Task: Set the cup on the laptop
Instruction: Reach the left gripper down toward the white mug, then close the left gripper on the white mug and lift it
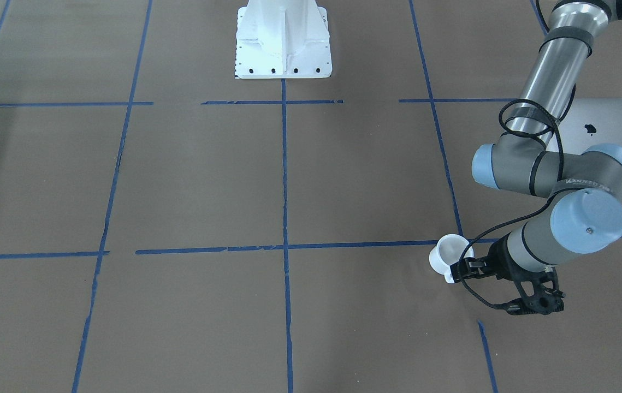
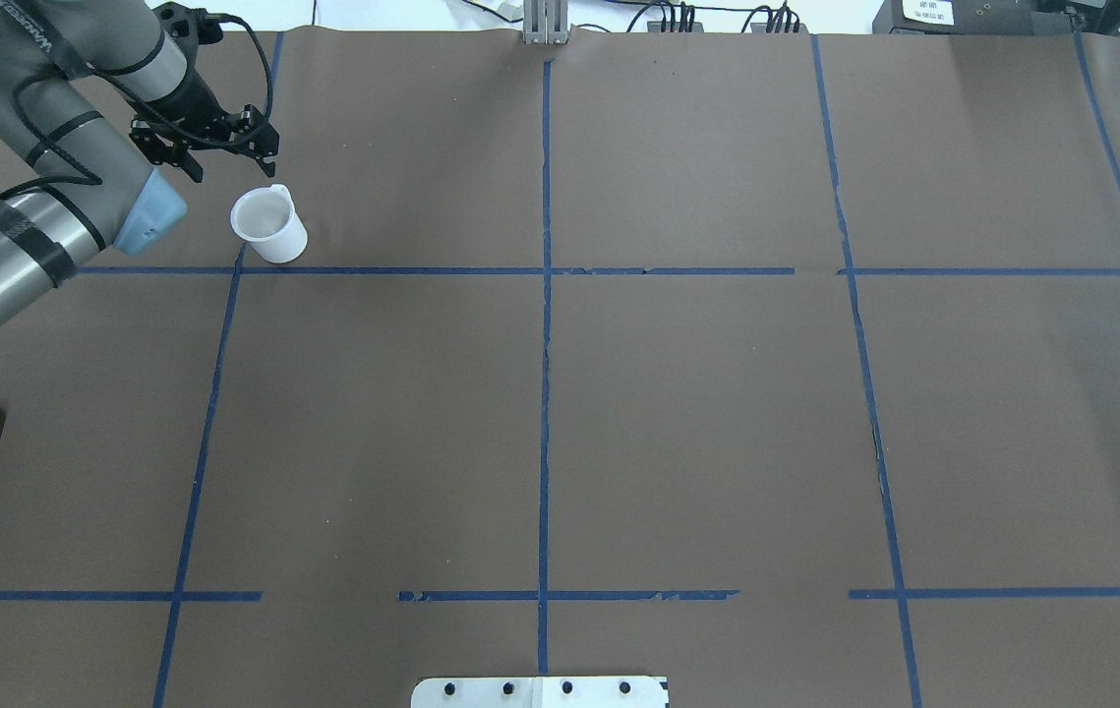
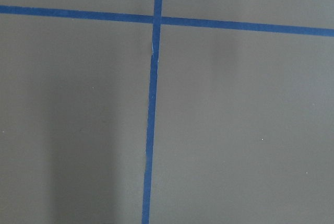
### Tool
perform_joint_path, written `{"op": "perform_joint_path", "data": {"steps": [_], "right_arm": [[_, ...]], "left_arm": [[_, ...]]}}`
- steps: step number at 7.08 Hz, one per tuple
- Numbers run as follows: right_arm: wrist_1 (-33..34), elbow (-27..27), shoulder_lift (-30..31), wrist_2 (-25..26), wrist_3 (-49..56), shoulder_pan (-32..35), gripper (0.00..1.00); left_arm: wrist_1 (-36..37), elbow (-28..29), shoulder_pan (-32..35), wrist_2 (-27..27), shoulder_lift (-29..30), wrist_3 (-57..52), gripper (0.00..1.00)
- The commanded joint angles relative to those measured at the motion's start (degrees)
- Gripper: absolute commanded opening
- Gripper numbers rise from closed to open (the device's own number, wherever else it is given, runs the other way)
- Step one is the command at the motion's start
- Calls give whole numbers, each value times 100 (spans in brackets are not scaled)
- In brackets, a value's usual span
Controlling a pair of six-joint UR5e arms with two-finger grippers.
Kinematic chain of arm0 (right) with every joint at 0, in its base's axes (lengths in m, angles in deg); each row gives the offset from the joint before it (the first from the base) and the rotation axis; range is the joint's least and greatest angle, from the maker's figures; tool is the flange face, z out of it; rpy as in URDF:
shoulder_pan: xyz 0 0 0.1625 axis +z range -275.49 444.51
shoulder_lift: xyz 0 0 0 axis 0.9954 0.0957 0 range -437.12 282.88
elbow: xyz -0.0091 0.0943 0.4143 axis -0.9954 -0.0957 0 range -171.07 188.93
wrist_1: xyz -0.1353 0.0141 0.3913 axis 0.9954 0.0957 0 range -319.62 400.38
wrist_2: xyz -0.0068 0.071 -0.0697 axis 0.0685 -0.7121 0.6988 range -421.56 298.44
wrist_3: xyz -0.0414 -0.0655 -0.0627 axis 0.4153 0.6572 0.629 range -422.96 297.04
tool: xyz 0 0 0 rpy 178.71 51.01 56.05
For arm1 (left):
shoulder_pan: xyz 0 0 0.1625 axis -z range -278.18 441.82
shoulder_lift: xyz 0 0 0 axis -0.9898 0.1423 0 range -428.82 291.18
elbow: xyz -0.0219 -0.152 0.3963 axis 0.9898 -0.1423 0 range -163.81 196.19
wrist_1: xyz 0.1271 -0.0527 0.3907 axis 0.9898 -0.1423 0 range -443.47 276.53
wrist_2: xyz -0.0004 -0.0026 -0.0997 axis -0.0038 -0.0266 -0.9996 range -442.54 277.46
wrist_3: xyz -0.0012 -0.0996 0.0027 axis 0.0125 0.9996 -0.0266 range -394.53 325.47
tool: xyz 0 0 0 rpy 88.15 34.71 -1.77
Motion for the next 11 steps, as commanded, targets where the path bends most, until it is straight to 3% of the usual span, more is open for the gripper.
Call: {"op": "perform_joint_path", "data": {"steps": [1,2,3,4,5,6,9,11], "right_arm": [[-2,0,0,0,0,0,100],[-2,0,0,0,0,0,100],[7,0,0,0,0,0,100],[7,0,0,0,0,0,100],[7,0,0,0,0,0,100],[-2,0,0,0,0,0,100],[-2,0,0,0,0,0,100],[-2,0,0,0,0,0,100]], "left_arm": [[-304,240,-158,57,80,110,92],[-314,241,-194,92,98,110,81],[-348,241,-211,92,98,110,63],[-358,241,-212,92,115,110,31],[-366,241,-220,92,124,110,7],[-384,241,-255,92,116,110,0],[-253,-12,15,40,81,84,0],[63,-1150,244,22,-828,-256,0]]}}
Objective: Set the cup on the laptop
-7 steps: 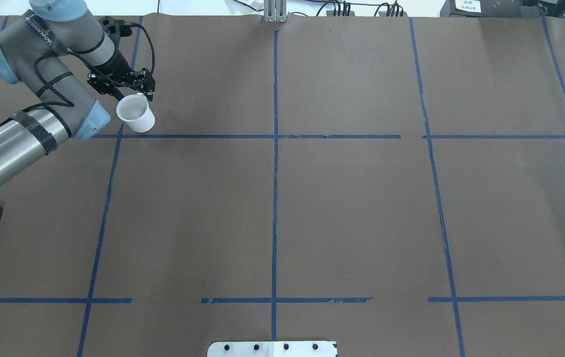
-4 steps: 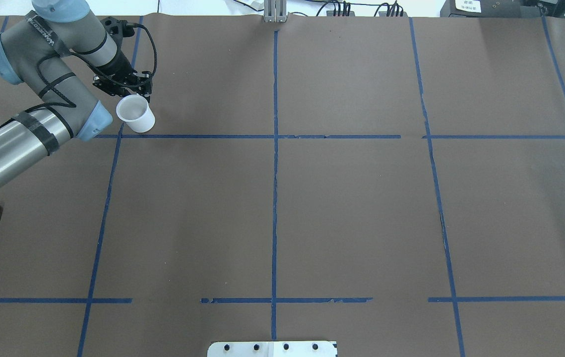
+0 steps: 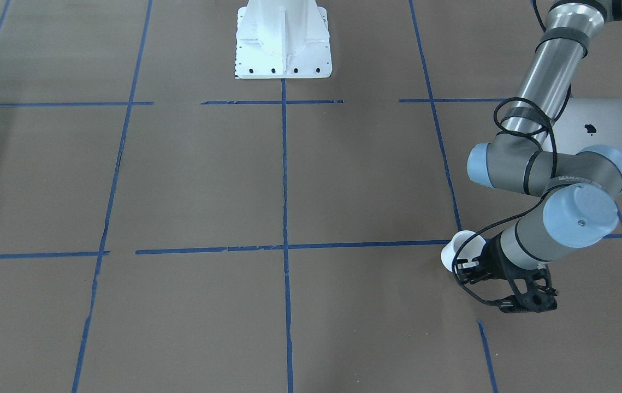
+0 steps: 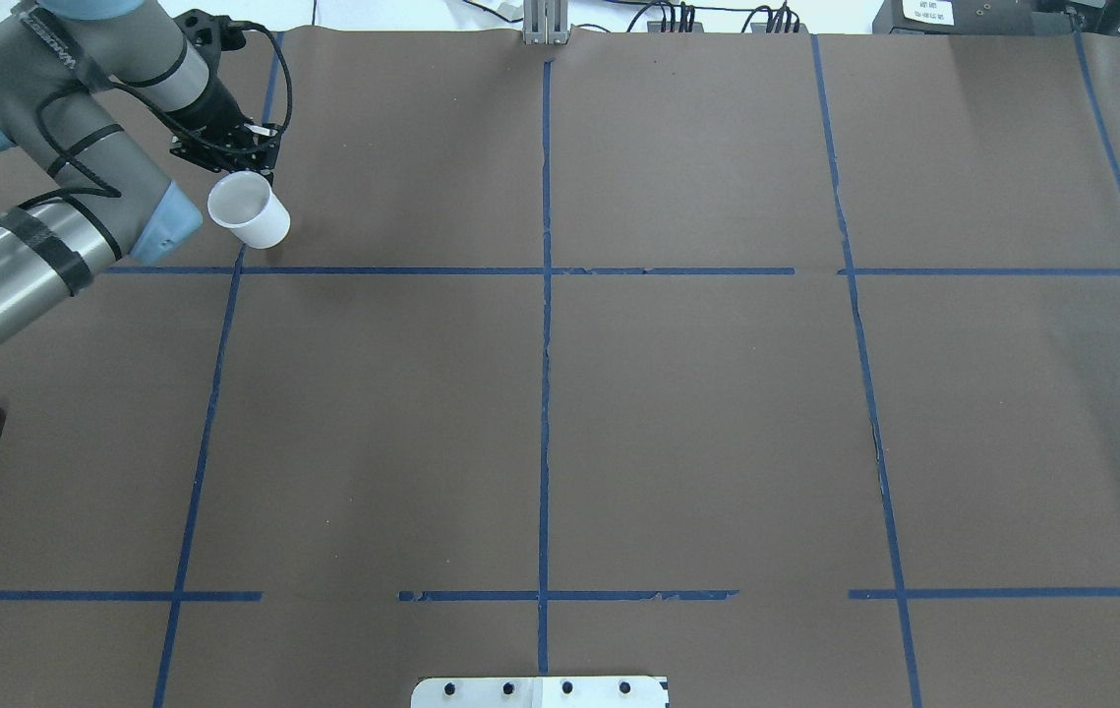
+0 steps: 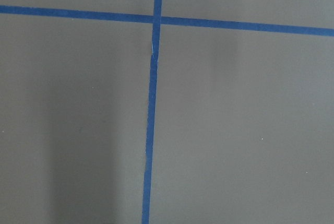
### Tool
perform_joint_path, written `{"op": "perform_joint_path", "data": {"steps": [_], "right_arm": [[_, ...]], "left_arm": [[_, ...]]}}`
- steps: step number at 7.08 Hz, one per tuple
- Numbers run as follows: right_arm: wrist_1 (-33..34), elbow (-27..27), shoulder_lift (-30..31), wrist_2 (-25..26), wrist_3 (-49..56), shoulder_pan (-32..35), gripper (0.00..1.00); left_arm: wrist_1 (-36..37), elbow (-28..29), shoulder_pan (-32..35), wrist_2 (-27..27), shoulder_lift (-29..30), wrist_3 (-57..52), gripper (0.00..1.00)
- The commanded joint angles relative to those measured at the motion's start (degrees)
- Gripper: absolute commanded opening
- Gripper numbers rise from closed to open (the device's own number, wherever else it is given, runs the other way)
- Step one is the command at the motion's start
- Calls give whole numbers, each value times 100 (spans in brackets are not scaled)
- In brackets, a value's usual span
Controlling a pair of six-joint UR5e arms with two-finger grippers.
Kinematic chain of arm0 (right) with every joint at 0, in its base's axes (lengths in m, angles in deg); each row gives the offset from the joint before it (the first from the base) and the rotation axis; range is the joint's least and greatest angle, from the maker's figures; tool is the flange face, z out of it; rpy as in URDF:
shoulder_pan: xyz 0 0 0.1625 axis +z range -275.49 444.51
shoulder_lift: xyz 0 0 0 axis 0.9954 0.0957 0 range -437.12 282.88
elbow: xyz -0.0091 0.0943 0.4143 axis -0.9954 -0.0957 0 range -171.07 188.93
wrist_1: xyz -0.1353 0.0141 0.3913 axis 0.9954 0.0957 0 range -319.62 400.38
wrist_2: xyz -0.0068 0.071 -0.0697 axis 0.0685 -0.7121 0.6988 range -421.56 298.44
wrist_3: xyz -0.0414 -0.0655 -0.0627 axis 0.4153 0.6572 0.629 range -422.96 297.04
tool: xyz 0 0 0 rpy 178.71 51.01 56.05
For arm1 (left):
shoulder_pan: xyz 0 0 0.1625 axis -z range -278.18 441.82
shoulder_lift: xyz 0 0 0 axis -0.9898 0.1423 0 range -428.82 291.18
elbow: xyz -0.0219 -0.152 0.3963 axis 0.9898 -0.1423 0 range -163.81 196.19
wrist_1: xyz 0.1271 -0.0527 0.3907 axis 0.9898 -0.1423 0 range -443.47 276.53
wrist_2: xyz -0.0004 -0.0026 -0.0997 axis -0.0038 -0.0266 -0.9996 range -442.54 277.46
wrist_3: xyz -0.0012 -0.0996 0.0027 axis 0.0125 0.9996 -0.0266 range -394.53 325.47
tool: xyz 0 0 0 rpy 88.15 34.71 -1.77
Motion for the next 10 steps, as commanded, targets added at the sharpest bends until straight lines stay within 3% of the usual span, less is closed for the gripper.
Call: {"op": "perform_joint_path", "data": {"steps": [1,3,5,6,8,10], "right_arm": [[-4,0,0,0,0,0,100],[5,0,-9,0,0,0,100],[-4,0,-9,0,0,0,100],[-4,0,-9,0,0,0,100],[-4,0,0,0,0,0,100],[-4,0,0,0,0,0,100]], "left_arm": [[233,-1231,301,-15,-1023,-463,0],[295,-1972,555,-15,-2234,-1399,0],[208,-2238,1178,-24,-3588,-2641,0],[-62,-2587,1242,-15,-4264,-2575,0],[-213,-2914,1251,-15,-4919,-1657,0],[-1412,-2610,1242,12,-5447,-1450,0]]}}
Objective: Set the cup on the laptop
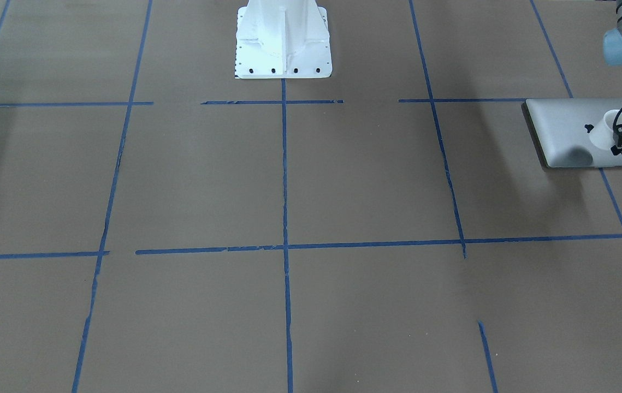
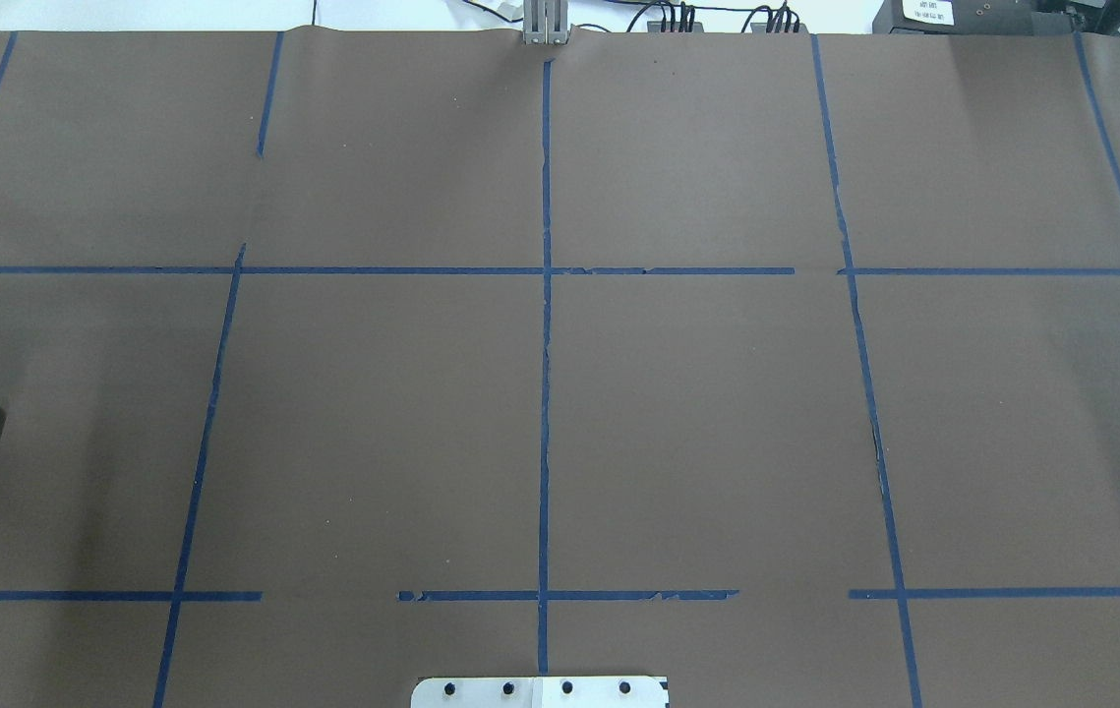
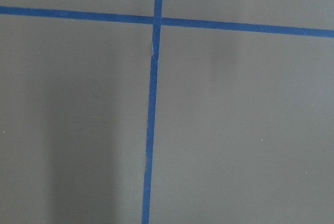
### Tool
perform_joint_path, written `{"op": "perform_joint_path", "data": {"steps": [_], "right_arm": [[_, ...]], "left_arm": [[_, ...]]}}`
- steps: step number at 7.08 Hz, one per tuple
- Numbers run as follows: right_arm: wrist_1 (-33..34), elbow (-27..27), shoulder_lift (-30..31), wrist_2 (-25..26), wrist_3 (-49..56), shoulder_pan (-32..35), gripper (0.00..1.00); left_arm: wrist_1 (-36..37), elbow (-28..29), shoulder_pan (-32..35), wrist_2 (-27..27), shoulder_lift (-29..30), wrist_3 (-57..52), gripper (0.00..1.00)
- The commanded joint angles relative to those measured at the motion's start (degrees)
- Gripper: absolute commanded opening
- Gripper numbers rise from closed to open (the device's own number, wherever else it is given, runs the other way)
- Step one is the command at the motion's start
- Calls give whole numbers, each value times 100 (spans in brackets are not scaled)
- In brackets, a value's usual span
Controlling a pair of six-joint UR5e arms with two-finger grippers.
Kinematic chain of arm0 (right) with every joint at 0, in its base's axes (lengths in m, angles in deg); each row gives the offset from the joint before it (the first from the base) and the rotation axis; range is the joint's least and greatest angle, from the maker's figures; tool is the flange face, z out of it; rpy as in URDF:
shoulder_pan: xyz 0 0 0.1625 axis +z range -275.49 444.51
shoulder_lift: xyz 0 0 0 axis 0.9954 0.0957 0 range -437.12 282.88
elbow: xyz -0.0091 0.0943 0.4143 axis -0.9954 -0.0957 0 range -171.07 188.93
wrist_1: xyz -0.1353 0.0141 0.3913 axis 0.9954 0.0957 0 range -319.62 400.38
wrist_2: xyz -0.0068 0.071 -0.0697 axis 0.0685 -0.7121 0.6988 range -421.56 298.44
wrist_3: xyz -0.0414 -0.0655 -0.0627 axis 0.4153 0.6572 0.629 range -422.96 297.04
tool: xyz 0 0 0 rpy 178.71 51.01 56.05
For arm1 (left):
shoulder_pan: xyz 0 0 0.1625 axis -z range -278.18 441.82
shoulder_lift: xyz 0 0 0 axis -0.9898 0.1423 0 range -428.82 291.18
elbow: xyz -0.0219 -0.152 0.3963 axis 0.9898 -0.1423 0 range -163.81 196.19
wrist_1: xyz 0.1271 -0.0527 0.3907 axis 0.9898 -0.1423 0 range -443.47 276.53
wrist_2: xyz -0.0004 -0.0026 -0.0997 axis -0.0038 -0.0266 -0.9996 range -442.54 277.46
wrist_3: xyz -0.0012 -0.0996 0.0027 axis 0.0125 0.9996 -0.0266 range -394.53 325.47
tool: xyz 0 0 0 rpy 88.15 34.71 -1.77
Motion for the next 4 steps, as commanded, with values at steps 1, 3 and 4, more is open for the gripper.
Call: {"op": "perform_joint_path", "data": {"steps": [1,3,4], "right_arm": [[9,0,-4,-4,0,0,100],[0,0,5,-4,0,0,100],[0,0,5,-4,0,0,100]], "left_arm": [[-774,258,-34,30,-315,394,0],[-1081,433,-51,-14,-333,458,0],[-1100,443,-60,-23,-324,510,0]]}}
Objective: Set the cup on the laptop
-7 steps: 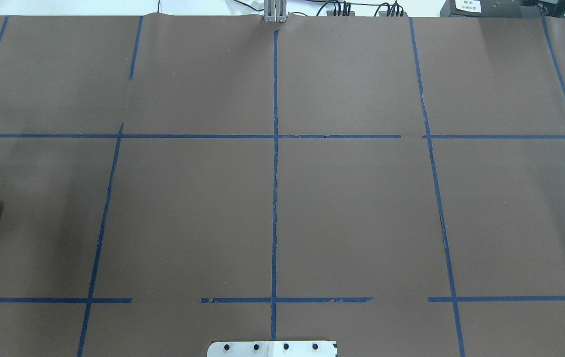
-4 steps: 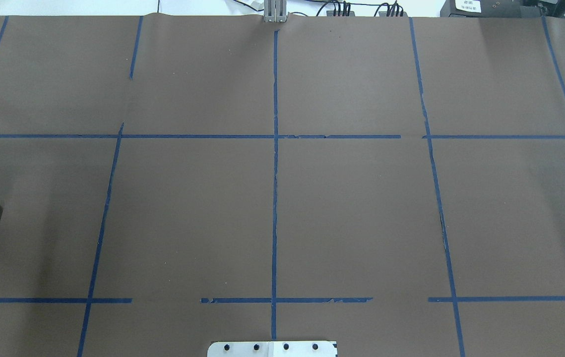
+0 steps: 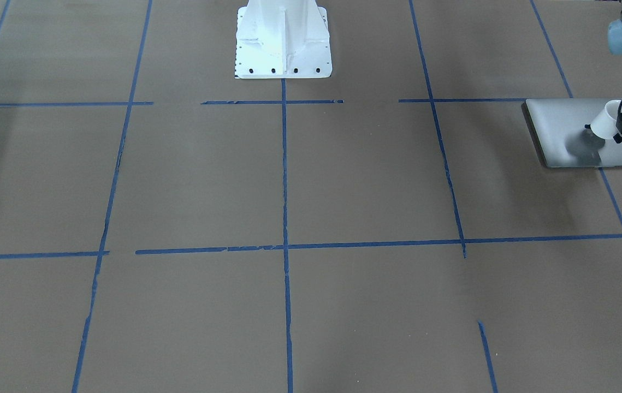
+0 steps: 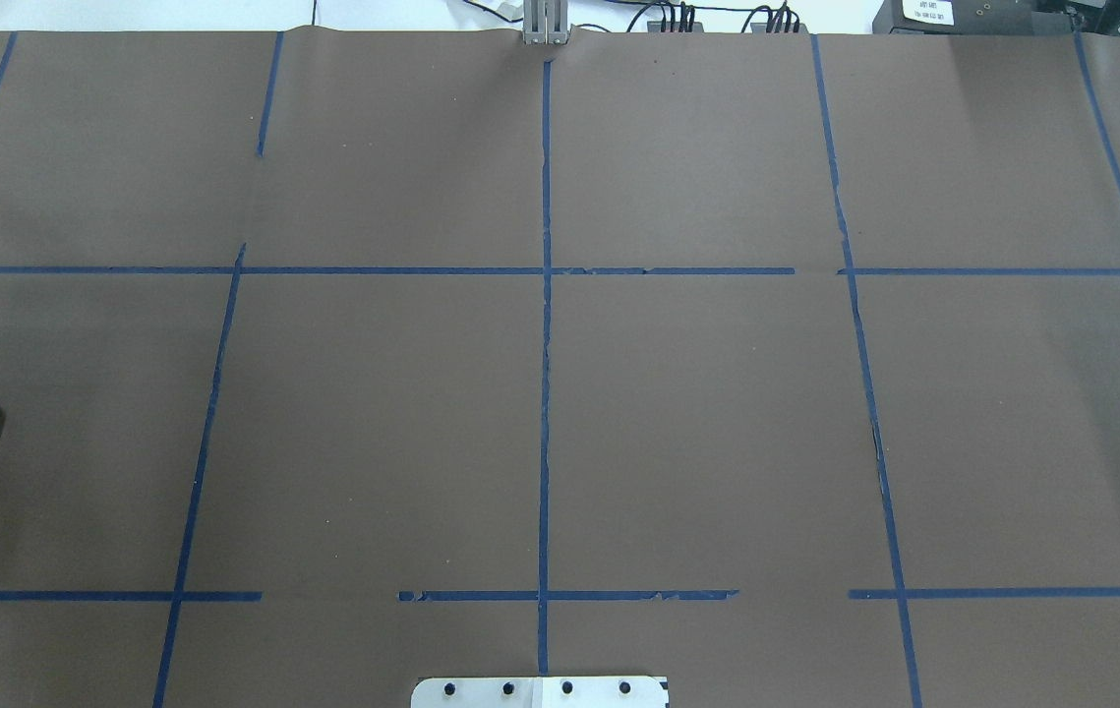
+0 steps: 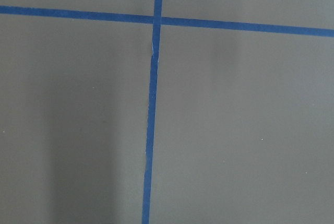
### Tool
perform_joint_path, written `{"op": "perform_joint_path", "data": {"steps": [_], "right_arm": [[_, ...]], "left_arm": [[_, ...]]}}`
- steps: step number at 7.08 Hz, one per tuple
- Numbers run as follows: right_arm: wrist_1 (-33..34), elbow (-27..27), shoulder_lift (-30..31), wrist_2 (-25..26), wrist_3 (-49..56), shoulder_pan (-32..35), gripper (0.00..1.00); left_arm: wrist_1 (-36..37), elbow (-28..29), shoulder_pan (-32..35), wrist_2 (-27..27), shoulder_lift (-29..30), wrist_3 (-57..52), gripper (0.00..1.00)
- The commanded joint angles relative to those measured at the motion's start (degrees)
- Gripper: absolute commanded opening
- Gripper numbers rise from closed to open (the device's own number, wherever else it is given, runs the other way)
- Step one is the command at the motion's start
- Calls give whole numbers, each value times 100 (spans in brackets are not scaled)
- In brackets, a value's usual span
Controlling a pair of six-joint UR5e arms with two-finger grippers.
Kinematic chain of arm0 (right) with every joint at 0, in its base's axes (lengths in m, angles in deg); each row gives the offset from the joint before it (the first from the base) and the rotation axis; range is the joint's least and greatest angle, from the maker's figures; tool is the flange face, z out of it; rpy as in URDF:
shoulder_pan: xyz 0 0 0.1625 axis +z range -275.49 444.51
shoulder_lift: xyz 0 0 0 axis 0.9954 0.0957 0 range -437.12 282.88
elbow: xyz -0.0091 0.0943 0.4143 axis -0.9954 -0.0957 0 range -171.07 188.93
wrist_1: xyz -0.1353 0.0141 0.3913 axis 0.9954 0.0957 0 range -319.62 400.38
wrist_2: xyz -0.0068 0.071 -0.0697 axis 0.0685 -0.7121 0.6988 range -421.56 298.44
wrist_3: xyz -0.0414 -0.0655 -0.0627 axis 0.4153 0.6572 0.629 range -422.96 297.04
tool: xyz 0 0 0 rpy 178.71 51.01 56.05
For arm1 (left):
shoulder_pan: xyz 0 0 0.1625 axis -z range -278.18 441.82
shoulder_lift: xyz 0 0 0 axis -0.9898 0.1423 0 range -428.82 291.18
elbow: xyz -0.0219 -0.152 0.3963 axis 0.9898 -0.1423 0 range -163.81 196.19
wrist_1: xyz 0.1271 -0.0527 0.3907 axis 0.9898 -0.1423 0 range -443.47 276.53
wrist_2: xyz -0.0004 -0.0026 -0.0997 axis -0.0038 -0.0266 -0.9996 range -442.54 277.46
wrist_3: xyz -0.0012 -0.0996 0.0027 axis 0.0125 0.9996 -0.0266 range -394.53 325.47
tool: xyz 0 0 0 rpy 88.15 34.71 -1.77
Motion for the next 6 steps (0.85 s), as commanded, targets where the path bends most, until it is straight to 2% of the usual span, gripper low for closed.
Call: {"op": "perform_joint_path", "data": {"steps": [1,2,6], "right_arm": [[-1,0,1,0,0,0,100],[-1,0,1,9,0,0,100],[-1,0,1,9,0,0,100]], "left_arm": [[-97,65,-23,-114,-2,77,0],[-88,82,-31,-376,-2,95,0],[-106,109,-93,-379,33,183,0]]}}
